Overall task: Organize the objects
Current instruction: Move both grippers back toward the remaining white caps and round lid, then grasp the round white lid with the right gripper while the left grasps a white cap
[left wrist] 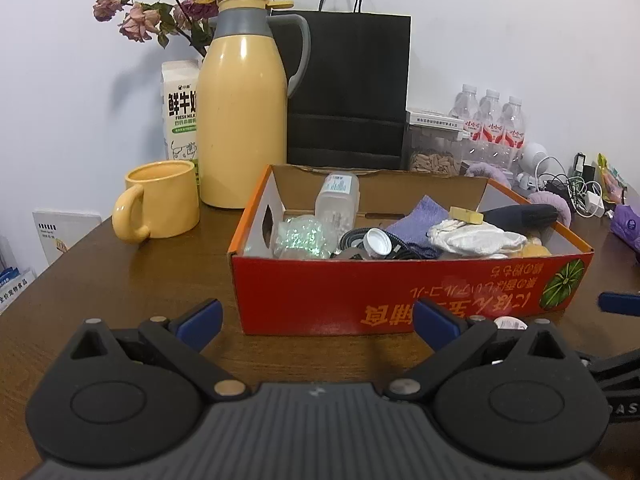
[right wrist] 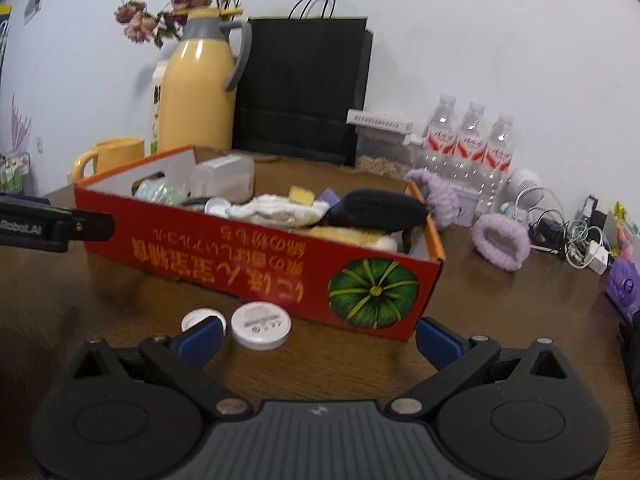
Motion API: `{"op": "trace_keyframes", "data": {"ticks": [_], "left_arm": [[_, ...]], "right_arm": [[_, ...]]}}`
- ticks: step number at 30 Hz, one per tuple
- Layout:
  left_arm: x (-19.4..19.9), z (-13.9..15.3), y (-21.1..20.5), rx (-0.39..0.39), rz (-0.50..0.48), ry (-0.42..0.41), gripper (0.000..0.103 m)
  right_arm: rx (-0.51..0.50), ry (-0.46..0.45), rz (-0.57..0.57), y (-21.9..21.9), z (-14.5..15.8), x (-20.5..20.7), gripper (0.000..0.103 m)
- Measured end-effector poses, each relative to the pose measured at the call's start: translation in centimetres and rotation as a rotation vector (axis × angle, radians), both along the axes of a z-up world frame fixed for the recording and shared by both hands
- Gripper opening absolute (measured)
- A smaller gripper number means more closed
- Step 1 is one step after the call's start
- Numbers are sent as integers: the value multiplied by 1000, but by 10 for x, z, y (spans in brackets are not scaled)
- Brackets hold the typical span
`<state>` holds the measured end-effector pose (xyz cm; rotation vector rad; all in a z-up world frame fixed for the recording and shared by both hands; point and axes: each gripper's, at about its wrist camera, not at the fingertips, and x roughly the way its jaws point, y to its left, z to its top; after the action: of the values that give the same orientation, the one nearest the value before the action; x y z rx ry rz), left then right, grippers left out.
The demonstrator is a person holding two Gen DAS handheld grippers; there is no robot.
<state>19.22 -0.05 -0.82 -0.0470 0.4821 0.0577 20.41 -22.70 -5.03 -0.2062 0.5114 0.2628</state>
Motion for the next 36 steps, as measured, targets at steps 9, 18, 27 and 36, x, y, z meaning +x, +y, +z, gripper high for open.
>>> {"op": "trace_keyframes", "data": {"ticks": [9, 18, 27, 36], "left_arm": [[0, 1, 5, -25, -2, 29, 103], [2, -2, 5, -28, -7, 49, 103], [7, -9, -2, -3, -8, 73, 103], [8, -14, -29, 3, -105, 118, 103]], "right_arm": [[104, 173, 42, 3, -10, 26, 78], [110, 153, 73, 20, -8, 31, 38], [123, 11, 76, 16, 5, 10, 38], [158, -56, 52, -3, 17, -3, 38]]}}
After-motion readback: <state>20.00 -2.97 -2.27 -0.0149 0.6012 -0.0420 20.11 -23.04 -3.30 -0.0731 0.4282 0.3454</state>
